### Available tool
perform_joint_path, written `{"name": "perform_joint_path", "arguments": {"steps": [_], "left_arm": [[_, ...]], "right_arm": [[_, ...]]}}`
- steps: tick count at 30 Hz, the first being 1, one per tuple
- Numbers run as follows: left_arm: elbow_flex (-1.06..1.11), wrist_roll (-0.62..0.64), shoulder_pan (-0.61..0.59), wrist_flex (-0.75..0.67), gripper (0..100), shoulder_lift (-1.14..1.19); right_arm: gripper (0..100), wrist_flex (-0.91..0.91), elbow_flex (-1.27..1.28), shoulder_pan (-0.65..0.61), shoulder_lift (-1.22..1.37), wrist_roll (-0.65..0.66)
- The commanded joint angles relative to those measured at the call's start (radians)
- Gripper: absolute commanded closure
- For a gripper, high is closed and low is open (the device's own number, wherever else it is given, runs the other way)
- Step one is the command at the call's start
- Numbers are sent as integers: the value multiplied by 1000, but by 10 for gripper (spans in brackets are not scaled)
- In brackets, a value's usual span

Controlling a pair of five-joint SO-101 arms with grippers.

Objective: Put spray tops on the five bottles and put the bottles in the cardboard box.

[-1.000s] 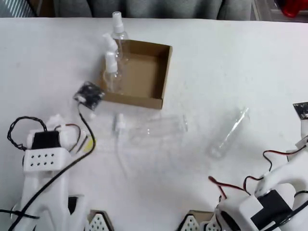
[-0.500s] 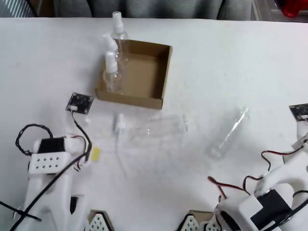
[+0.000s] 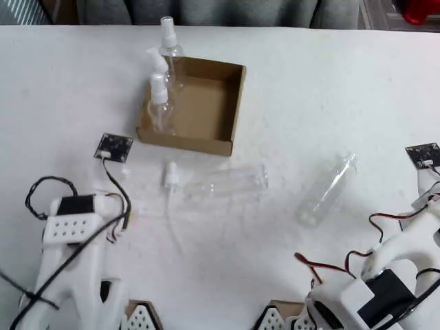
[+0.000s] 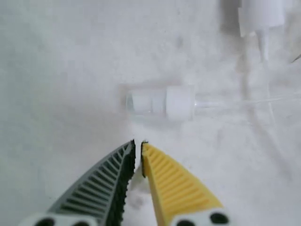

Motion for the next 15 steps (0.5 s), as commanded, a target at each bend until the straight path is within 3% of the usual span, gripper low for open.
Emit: {"name": "perform_joint_path", "arguments": {"steps": [1,7,15], "left_arm": [[-117,23,13,-25,979,173],[-282,236,13,-29,979,401],[-413,396,12,-187,979,585]], "right_arm": [[984,27,-6,-33,-10,2],[984,67,-6,-64,-13,0],[984,61,-6,-61,-5,8]]}}
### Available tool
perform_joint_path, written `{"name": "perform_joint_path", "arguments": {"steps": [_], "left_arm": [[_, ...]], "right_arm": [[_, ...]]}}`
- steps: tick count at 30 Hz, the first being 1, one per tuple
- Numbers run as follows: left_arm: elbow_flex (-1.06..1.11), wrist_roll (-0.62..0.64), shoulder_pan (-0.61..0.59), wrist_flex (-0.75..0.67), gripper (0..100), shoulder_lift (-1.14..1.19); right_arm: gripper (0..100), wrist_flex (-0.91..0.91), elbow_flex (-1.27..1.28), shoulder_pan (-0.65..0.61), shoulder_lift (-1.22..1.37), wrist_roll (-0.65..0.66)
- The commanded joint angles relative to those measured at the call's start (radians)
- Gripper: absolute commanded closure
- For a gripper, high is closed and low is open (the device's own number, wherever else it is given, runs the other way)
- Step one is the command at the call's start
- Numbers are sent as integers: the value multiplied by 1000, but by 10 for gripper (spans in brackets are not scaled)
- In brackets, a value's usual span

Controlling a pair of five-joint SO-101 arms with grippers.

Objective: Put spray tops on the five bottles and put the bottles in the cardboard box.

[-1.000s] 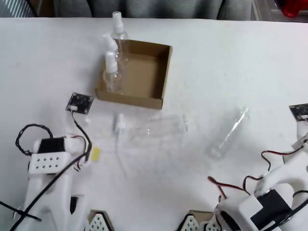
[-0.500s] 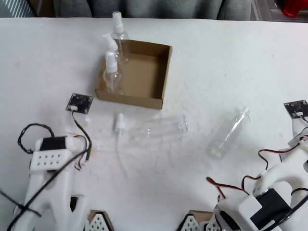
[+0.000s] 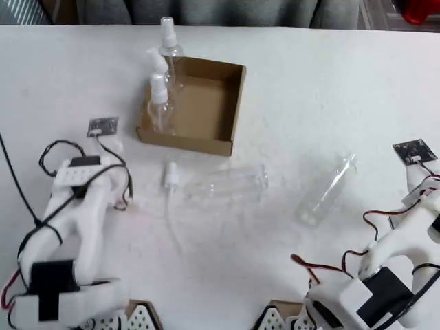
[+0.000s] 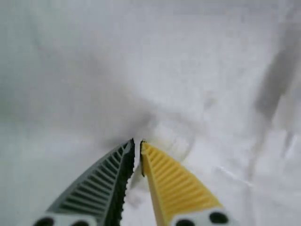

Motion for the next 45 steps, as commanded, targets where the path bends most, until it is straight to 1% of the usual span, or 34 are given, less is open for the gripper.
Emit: {"name": "perform_joint_path", "arguments": {"steps": [1,8,12,14,17,20,26,30,32,37,40,43,45], "left_arm": [[-110,72,10,-55,979,59],[-253,126,13,-63,979,137],[-333,222,21,-63,980,153],[-347,279,45,-63,980,165],[-347,327,102,-57,980,197],[-347,331,142,-55,980,223],[-348,333,140,-63,980,219],[-348,333,94,-64,980,219],[-348,333,58,-81,980,222],[-348,333,-53,-107,980,222],[-348,327,-76,-114,980,225],[-348,324,-77,-114,980,226],[-348,322,-79,-114,980,226]], "right_arm": [[984,4,-6,-8,-5,8],[984,4,-6,-8,-5,8],[984,4,-6,-8,-4,9],[984,4,-6,-8,-4,9],[984,4,-6,-16,-4,9],[984,18,-8,-27,-16,8],[984,173,-8,-114,-142,9],[984,252,-8,-232,-263,0],[984,286,-8,-321,-305,-6],[984,340,-8,-562,-360,-149],[976,366,-14,-727,-367,-175],[900,383,-14,-905,-367,-158],[837,383,-9,-1020,-367,-81]]}}
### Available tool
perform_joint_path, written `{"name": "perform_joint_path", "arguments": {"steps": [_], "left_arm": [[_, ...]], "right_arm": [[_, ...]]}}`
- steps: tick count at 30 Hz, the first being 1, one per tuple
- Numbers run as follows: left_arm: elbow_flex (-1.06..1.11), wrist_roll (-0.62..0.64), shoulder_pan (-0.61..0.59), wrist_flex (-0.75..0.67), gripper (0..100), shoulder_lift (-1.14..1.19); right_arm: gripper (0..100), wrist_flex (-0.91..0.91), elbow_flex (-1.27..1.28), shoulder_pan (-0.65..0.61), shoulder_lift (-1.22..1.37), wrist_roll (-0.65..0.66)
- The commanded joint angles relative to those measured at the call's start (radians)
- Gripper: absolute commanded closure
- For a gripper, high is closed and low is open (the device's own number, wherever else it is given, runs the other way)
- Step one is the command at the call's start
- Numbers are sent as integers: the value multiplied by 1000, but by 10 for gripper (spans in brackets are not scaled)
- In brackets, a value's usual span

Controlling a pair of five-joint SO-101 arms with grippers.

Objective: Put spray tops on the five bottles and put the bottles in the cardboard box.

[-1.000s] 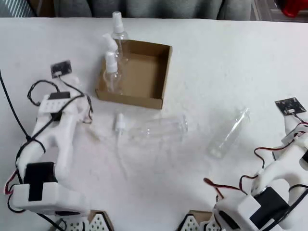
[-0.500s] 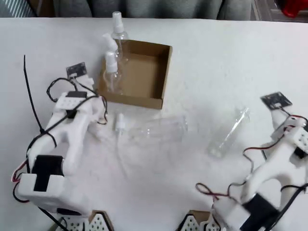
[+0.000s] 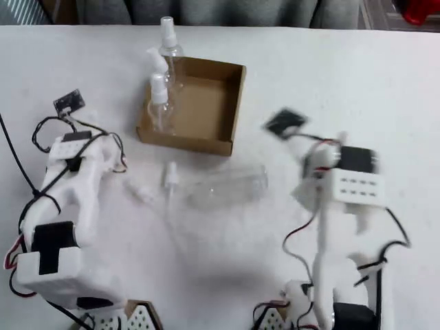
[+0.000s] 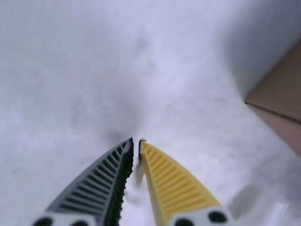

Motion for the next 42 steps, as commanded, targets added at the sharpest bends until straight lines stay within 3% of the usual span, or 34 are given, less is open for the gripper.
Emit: {"name": "perform_joint_path", "arguments": {"steps": [1,7,13,20,33,42], "left_arm": [[-60,-2,-25,-23,980,-8],[-58,-160,-91,-80,980,-7],[-58,-163,-88,-83,980,-7],[-58,-167,-90,-84,980,-7],[-60,-169,-93,-110,980,-7],[-60,-169,-90,-114,980,-7]], "right_arm": [[812,12,-8,-214,-38,121],[779,12,-8,-437,-35,292],[778,-10,-6,-536,-27,356],[667,-94,-15,-541,114,402],[710,-283,-94,-567,426,411],[711,-323,-107,-558,475,413]]}}
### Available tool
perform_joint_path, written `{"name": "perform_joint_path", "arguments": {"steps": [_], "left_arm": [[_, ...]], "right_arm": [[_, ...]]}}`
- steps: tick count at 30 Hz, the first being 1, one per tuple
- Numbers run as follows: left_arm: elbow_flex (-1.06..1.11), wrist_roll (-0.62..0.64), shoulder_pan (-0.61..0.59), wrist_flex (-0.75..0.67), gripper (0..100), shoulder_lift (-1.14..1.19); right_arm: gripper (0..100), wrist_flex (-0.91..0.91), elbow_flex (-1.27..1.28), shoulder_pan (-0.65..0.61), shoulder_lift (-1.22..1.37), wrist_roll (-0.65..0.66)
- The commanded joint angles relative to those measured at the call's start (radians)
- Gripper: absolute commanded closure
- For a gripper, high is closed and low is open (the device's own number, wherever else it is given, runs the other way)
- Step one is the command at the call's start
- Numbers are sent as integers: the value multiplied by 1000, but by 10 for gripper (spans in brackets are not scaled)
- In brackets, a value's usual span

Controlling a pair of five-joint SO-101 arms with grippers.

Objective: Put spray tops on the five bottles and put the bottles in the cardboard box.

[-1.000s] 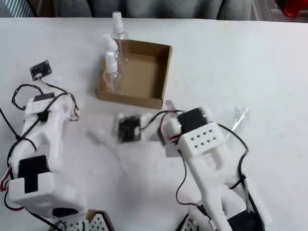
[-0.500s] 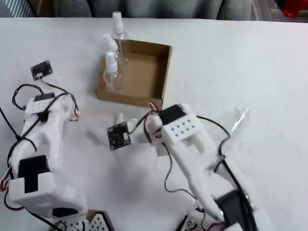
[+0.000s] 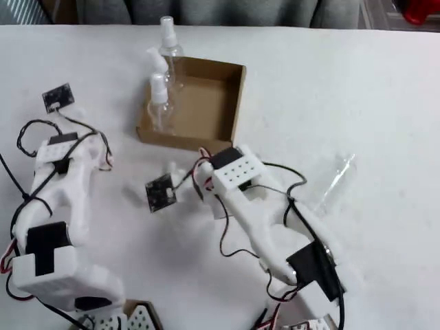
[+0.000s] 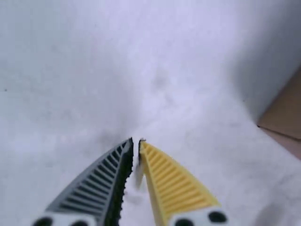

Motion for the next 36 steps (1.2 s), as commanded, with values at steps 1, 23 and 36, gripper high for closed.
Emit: {"name": "perform_joint_path", "arguments": {"steps": [1,23,36], "left_arm": [[-60,-14,-10,-23,980,-8],[-58,-15,-7,-20,980,-7],[-58,-15,-5,-23,980,-7]], "right_arm": [[711,-15,-57,2,-5,11],[644,255,-241,87,90,193],[882,257,-442,107,334,193]]}}
